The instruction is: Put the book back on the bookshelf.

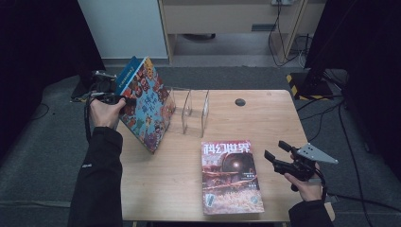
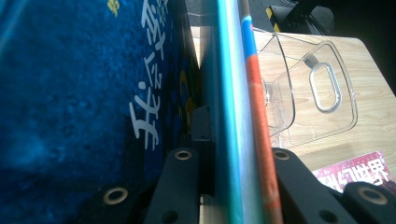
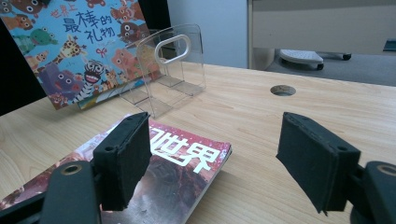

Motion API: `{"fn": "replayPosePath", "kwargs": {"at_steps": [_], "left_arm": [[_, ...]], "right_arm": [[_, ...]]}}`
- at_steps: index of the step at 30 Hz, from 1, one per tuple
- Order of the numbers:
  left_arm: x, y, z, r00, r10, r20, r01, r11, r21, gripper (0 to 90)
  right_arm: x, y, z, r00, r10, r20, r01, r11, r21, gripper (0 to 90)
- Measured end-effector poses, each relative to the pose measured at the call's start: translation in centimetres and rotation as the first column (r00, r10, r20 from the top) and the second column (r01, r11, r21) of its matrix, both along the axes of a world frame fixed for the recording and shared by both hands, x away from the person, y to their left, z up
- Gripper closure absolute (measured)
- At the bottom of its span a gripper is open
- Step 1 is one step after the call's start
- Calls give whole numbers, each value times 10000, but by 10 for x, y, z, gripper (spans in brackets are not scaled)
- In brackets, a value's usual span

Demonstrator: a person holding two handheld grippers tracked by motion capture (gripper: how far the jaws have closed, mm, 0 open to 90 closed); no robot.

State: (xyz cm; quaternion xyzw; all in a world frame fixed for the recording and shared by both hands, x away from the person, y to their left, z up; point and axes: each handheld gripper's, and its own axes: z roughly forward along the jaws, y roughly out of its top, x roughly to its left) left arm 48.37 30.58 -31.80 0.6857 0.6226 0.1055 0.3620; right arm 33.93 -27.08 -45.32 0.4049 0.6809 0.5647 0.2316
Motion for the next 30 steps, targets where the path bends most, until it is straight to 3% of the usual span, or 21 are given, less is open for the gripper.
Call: {"fn": "replayPosePath", "kwargs": {"at_steps": [7, 11, 13, 20, 23, 25, 27, 30], "left_arm": [[-1, -1, -7, 9999, -106, -103, 108, 9998, 149, 799], [0, -4, -17, 9996, -238, -145, 243, 9992, 319, 799], [-1, -3, -19, 9996, -261, 76, 259, 9996, 143, 793], [-6, -2, -19, 9983, -319, 491, 313, 9994, 121, 777], [-10, 0, -15, 9964, -252, 815, 252, 9997, 6, 729], [-16, 3, -5, 9918, -252, 1250, 244, 9997, 76, 685], [-22, 6, 1, 9896, -114, 1433, 44, 9988, 493, 650], [-27, 14, 1, 9882, -33, 1529, -18, 9994, 338, 625]], "right_arm": [[1, 2, -1, 10000, 13, -35, -13, 10000, -58, 254], [1, 3, -1, 10000, 44, -32, -45, 10000, -76, 254], [1, 3, -1, 10000, 57, -43, -58, 9999, -100, 254], [2, 6, -2, 9999, 96, -96, -97, 9999, -108, 253], [2, 6, -2, 9999, 97, -100, -98, 9999, -110, 253], [2, 7, -2, 9999, 99, -101, -100, 9999, -103, 253], [2, 7, -2, 9999, 103, -100, -104, 9999, -105, 253], [2, 7, -1, 9999, 115, -62, -116, 9998, -145, 252]]}}
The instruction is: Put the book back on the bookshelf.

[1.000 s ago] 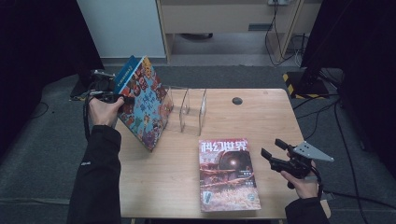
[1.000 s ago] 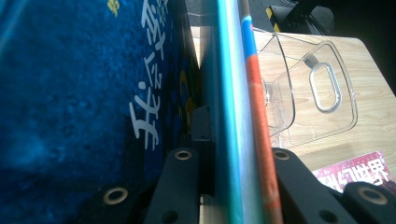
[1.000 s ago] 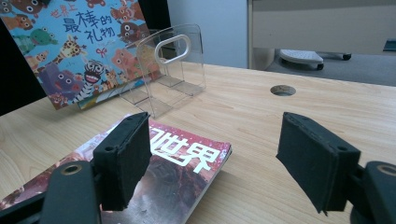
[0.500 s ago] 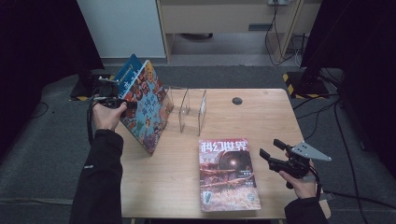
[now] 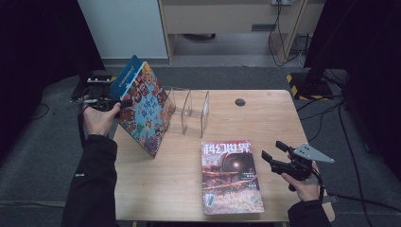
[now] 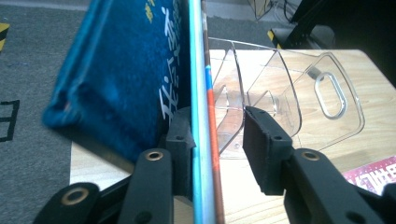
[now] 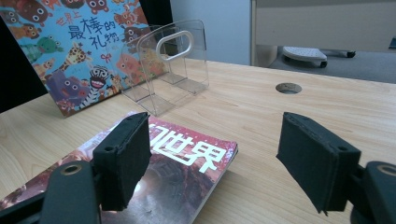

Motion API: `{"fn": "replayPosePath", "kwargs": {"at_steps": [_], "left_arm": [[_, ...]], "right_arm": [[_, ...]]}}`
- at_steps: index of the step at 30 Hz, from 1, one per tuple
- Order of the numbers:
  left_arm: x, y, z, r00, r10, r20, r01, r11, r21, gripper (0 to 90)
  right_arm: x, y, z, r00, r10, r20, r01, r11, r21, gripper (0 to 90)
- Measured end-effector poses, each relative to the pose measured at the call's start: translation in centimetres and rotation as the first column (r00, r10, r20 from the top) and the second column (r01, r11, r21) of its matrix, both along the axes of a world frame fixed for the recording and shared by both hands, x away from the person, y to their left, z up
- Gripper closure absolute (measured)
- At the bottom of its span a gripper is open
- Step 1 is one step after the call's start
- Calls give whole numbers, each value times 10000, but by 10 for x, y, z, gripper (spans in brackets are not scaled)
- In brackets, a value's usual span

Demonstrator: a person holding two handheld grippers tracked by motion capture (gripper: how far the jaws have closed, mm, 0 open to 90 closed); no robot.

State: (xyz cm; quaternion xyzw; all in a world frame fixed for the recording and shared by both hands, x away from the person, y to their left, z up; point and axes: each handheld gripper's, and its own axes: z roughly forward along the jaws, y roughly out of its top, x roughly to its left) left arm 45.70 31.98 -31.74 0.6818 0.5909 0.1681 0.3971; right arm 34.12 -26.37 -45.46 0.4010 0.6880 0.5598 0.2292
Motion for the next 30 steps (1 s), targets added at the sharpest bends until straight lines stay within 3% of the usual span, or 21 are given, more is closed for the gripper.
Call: {"fn": "replayPosePath", "kwargs": {"at_steps": [2, 14, 16, 17, 19, 20, 25, 30], "left_arm": [[-3, 3, -1, 9999, -93, 123, 95, 9998, -173, 604], [-13, 3, 6, 9947, -204, 1003, 173, 9993, 322, 527], [-16, 4, 10, 9882, -147, 1526, 115, 9997, 220, 499], [-19, 5, 14, 9814, -98, 1917, 78, 9999, 114, 483], [-23, 5, 22, 9755, -105, 2199, 135, 9998, -120, 470], [-26, 4, 27, 9711, -110, 2383, 103, 9999, 40, 469], [-36, -7, 35, 9605, -568, 2726, 554, 9984, 129, 458], [-45, -27, 28, 9501, -1105, 2919, 1112, 9937, 142, 448]], "right_arm": [[0, 0, 0, 10000, 14, -3, -14, 10000, -23, 251], [0, 2, -1, 9999, 0, -103, 1, 10000, 6, 247], [0, 2, -1, 10000, -4, -99, 4, 10000, -1, 247], [0, 2, -1, 9999, -9, -104, 9, 10000, 2, 246], [1, 2, -1, 10000, -9, -92, 9, 10000, 4, 245], [1, 2, -1, 10000, -6, -99, 6, 10000, 13, 244], [0, 3, 0, 10000, 17, -77, -17, 10000, -1, 242], [1, 4, 0, 9999, 25, -105, -25, 10000, -35, 238]]}}
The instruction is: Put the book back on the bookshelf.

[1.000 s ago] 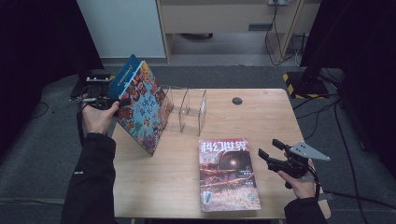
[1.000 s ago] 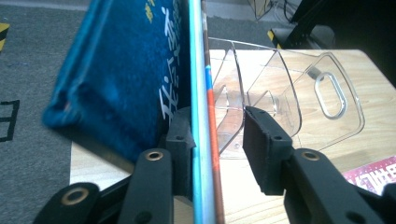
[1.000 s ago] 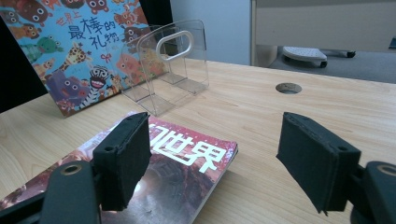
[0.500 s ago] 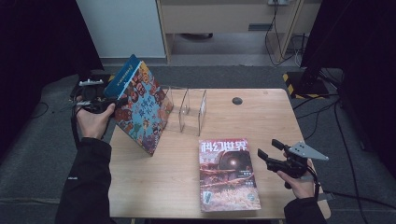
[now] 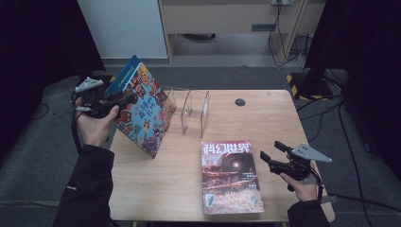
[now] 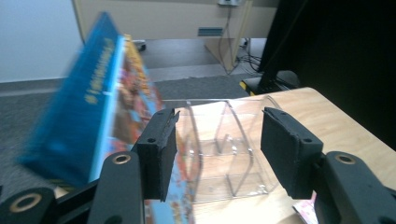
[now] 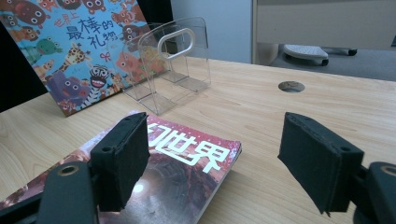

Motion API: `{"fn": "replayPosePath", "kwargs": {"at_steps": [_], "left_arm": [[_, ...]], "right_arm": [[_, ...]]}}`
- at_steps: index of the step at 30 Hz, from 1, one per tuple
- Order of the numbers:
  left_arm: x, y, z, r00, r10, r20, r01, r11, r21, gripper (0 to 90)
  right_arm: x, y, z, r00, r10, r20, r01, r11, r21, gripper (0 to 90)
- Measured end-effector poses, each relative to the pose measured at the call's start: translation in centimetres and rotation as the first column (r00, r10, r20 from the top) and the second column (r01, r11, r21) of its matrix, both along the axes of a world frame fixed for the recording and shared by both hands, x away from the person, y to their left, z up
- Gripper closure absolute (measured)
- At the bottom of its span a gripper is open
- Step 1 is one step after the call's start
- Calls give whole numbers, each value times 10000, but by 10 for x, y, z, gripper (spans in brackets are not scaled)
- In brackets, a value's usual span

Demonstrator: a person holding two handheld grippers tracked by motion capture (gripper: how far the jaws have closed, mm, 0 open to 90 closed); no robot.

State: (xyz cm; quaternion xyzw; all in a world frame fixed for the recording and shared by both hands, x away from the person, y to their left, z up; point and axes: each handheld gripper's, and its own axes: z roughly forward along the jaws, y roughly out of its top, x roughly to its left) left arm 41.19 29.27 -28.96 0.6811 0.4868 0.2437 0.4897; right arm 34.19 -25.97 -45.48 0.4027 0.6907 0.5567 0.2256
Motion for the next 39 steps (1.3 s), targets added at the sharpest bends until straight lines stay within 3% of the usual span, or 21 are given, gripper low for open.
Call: {"fn": "replayPosePath", "kwargs": {"at_steps": [7, 10, 18, 22, 32, 36, 37, 39], "left_arm": [[-13, -33, -30, 9952, -973, -89, 972, 9952, -64, 437], [-18, -48, -50, 9891, -1442, -301, 1440, 9895, -85, 431], [-30, -73, -92, 9751, -2076, -781, 2080, 9781, -28, 416], [-35, -84, -110, 9689, -2237, -1054, 2259, 9741, 94, 403], [-40, -106, -156, 9560, -2525, -1490, 2542, 9671, -83, 393], [-42, -114, -169, 9457, -2675, -1844, 2679, 9632, -234, 391], [-42, -117, -172, 9403, -2795, -1941, 2778, 9599, -366, 388], [-43, -121, -176, 9372, -2868, -1983, 2883, 9573, -224, 385]], "right_arm": [[1, 1, 0, 10000, -42, -73, 42, 10000, -12, 230], [1, 1, -1, 9999, -46, -119, 45, 10000, -47, 227], [2, 5, -3, 9994, -122, -315, 114, 9996, -247, 214], [4, 9, -5, 9989, -157, -444, 140, 9991, -393, 208], [7, 19, -15, 9960, -189, -868, 117, 9965, -829, 199], [8, 23, -20, 9938, -163, -1102, 48, 9946, -1037, 195], [8, 24, -21, 9934, -128, -1138, -3, 9935, -1140, 194], [8, 27, -22, 9928, -117, -1190, -24, 9930, -1182, 193]]}}
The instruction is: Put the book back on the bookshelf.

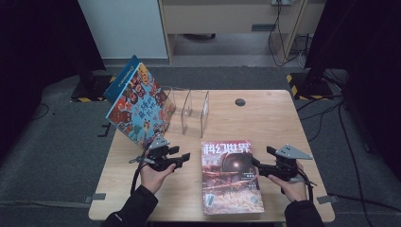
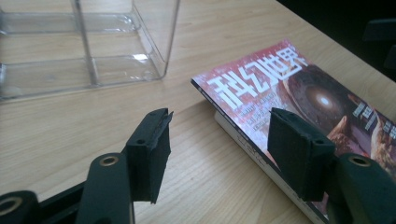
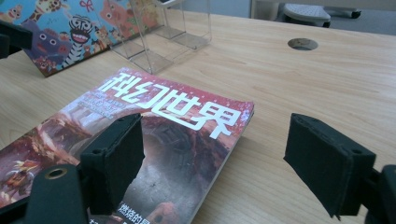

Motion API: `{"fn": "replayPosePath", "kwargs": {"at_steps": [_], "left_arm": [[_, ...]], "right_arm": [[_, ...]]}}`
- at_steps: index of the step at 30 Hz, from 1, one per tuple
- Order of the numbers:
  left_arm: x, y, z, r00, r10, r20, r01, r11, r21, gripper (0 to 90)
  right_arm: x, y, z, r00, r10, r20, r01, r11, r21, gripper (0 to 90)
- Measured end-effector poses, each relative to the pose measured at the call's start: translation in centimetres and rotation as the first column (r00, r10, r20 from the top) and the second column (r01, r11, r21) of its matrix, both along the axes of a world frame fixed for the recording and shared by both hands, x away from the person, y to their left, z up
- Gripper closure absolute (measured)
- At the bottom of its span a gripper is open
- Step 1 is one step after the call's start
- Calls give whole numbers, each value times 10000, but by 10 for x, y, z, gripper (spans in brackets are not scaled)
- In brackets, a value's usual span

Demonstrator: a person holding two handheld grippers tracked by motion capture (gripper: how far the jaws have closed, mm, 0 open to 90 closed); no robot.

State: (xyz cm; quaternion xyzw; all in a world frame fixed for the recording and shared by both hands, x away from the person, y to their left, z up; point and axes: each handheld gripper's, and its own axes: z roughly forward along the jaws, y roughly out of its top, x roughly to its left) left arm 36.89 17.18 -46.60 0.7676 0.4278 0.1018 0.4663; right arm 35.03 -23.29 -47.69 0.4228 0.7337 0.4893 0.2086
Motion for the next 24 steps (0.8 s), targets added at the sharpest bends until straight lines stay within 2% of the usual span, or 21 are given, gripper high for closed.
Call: {"fn": "replayPosePath", "kwargs": {"at_steps": [7, 8, 12, 19, 23, 24], "left_arm": [[-5, -13, -16, 9999, -149, 5, 149, 9998, 93, 381], [-5, -16, -19, 9997, -237, -83, 239, 9995, 214, 378], [-7, -24, -26, 9986, -426, -308, 431, 9989, 184, 377], [-10, -41, -35, 9952, -872, -446, 884, 9957, 271, 372], [-12, -50, -40, 9912, -1146, -656, 1170, 9925, 344, 369], [-12, -51, -41, 9907, -1187, -669, 1207, 9924, 258, 362]], "right_arm": [[0, 6, -8, 9993, 19, -361, -24, 9999, -114, 186], [0, 6, -9, 9993, 20, -380, -26, 9999, -134, 186], [-1, 10, -14, 9983, 112, -569, -126, 9996, -242, 186], [0, 16, -22, 9952, 350, -912, -396, 9980, -488, 186], [0, 17, -26, 9926, 403, -1143, -464, 9976, -514, 186], [0, 17, -27, 9922, 439, -1167, -508, 9971, -566, 186]]}}
